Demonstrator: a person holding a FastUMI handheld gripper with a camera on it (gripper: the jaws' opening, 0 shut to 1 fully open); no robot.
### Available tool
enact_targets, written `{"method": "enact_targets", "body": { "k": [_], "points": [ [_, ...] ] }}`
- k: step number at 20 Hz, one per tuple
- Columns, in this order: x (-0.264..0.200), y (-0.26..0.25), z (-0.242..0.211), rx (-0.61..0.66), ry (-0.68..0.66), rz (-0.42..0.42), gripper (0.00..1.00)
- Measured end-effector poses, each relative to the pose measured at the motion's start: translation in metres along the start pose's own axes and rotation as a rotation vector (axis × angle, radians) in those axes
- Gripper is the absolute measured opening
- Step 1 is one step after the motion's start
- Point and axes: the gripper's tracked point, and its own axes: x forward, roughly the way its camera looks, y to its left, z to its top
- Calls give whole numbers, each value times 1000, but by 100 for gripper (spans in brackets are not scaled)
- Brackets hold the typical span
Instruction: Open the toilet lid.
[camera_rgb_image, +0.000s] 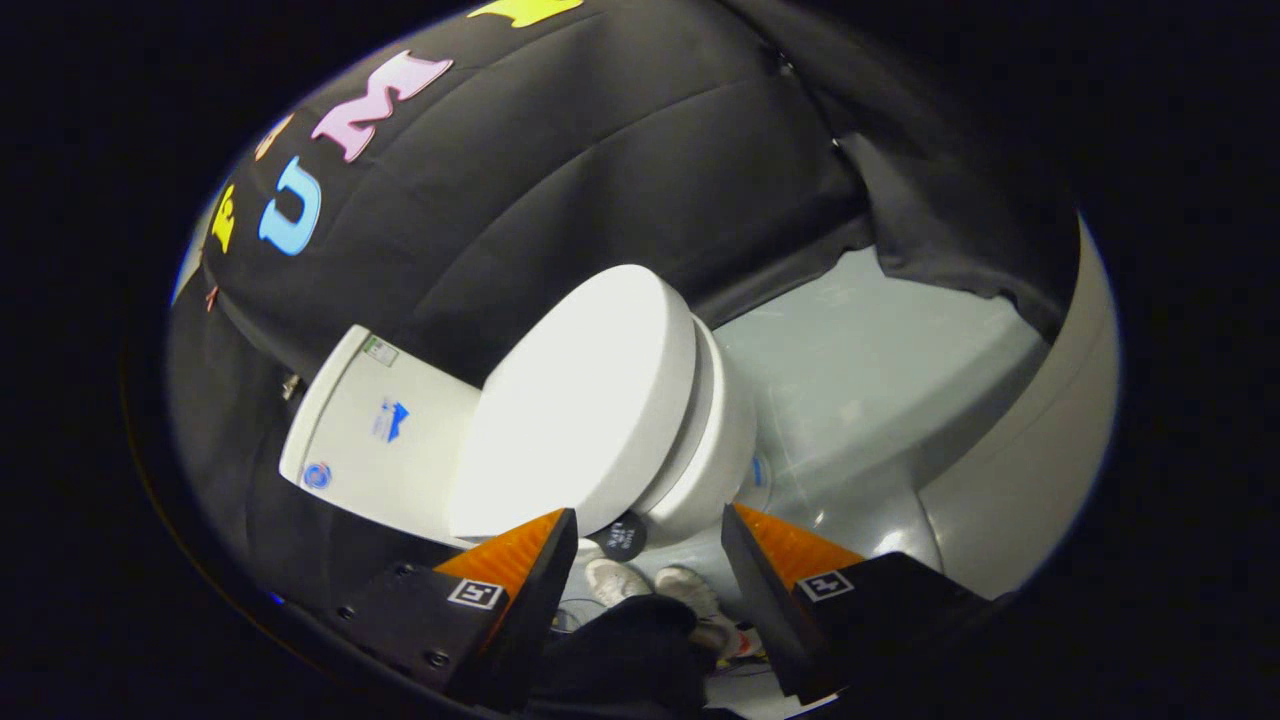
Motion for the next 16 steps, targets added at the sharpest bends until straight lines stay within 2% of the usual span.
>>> {"method": "enact_targets", "body": {
  "k": [2,6,10,11,13,16],
  "points": [
    [2,14,-14,-8,73,34,91],
    [18,29,-28,-58,120,44,91],
    [32,34,-36,-31,154,60,91],
    [34,31,-38,-35,168,56,84],
    [36,28,-36,-43,168,53,83],
    [44,7,-34,-38,165,9,50]
  ]
}}
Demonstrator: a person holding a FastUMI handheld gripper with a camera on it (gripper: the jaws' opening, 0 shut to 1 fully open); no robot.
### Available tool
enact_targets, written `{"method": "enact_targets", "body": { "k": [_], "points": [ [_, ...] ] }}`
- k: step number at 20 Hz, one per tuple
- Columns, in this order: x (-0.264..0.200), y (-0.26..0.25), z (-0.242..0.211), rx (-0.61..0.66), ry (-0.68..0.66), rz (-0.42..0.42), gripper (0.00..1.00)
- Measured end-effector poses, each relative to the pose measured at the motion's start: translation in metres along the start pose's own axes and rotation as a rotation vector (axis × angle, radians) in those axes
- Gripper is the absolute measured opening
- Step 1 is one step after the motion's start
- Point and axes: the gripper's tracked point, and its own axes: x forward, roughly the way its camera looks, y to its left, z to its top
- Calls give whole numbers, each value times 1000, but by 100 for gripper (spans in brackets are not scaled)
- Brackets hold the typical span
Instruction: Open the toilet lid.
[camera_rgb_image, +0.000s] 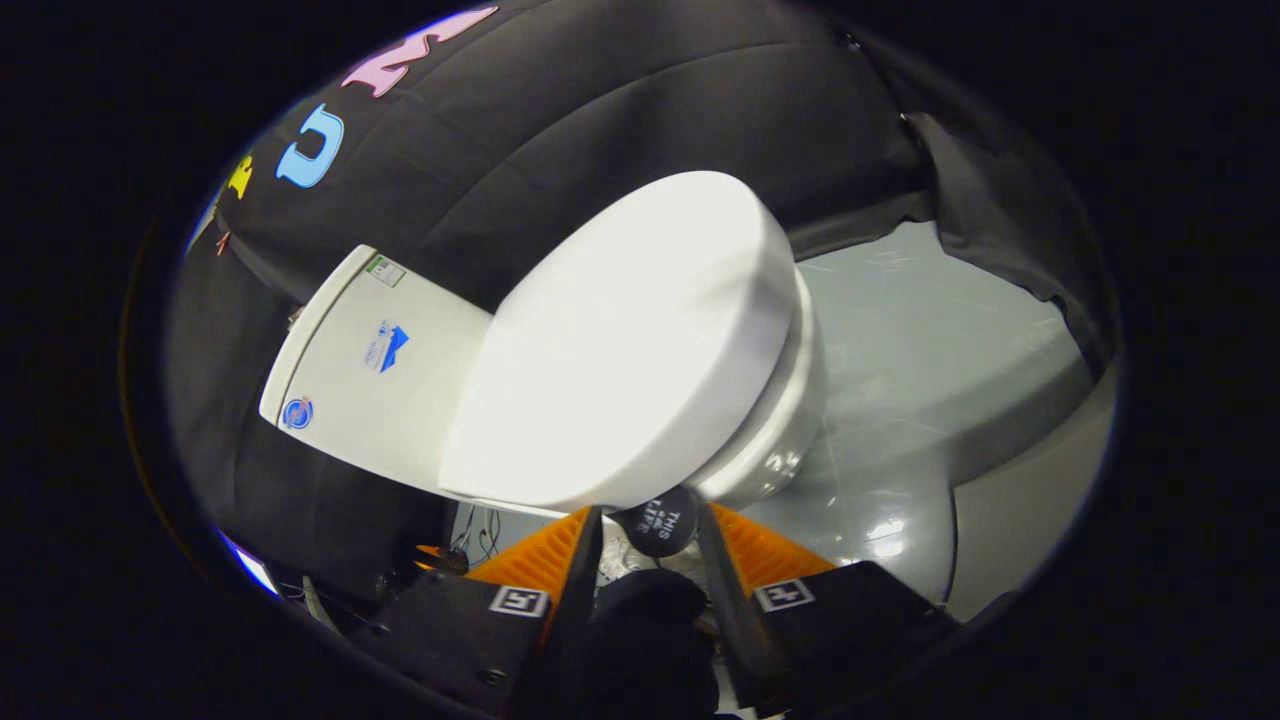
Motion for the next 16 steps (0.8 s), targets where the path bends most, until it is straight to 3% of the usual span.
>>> {"method": "enact_targets", "body": {
  "k": [3,8,16],
  "points": [
    [6,-5,1,92,23,6,17],
    [8,-4,-2,263,107,123,17],
    [12,3,-8,340,193,221,19]
  ]
}}
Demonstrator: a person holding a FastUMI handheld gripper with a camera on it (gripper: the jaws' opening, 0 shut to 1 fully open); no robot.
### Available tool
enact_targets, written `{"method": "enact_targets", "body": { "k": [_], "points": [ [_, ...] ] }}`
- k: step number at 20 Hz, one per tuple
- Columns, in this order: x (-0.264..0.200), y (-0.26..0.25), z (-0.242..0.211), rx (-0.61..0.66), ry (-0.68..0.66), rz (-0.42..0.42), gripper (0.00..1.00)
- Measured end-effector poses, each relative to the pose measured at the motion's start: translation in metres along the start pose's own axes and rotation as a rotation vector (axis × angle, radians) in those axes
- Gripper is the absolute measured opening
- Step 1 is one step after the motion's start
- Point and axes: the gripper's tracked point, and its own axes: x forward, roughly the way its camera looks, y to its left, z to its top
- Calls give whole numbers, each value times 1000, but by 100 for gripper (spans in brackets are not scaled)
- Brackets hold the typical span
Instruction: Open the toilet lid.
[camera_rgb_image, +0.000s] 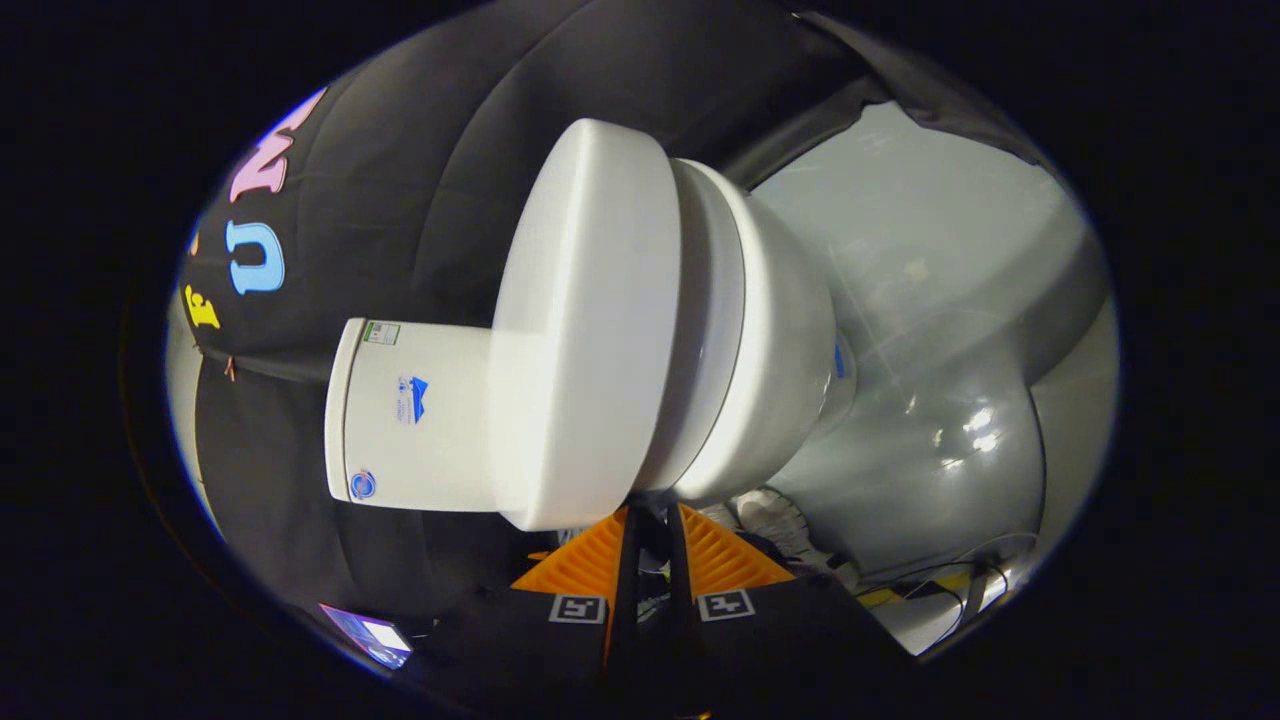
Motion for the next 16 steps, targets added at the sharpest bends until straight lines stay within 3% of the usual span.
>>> {"method": "enact_targets", "body": {
  "k": [3,5,9,12,16],
  "points": [
    [-3,-6,1,-81,12,-26,19],
    [5,-3,0,-103,-12,-58,6],
    [-6,2,-3,-134,-2,-72,6],
    [-13,4,-4,-255,-22,-130,6],
    [-25,33,-1,-340,-46,-120,6]
  ]
}}
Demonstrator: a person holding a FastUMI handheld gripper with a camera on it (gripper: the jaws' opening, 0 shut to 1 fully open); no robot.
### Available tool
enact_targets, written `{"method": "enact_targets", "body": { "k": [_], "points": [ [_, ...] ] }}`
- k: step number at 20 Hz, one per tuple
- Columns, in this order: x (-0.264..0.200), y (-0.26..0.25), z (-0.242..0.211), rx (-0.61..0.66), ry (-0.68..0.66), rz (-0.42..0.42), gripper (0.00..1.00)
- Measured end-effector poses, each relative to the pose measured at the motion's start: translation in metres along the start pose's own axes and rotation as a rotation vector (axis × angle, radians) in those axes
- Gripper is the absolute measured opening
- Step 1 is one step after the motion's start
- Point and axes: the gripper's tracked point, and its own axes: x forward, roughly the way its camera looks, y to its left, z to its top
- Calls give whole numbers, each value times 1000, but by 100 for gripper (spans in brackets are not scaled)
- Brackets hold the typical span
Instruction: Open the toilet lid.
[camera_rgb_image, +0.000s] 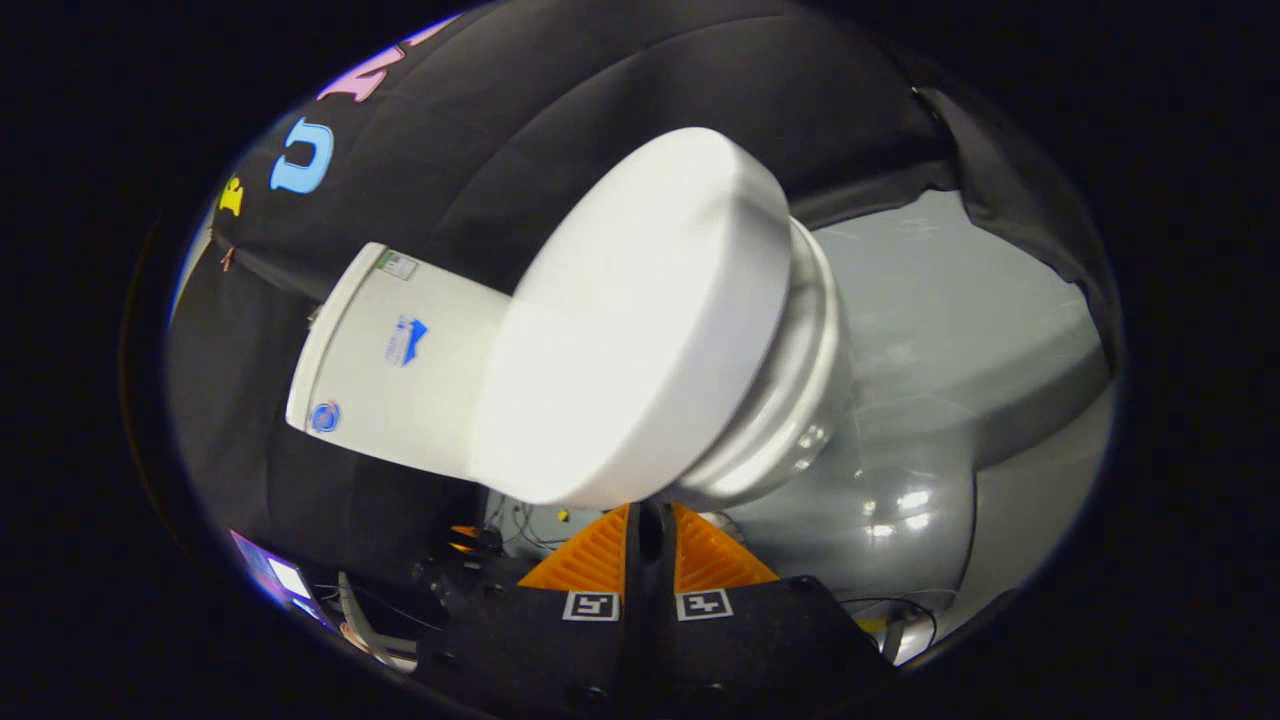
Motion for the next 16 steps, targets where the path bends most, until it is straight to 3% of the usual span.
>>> {"method": "enact_targets", "body": {
  "k": [3,8,12,16],
  "points": [
    [-20,31,13,-106,-50,10,6],
    [-54,124,42,-163,-140,125,6],
    [-59,177,50,-302,-177,132,6],
    [-63,208,56,-331,-180,160,6]
  ]
}}
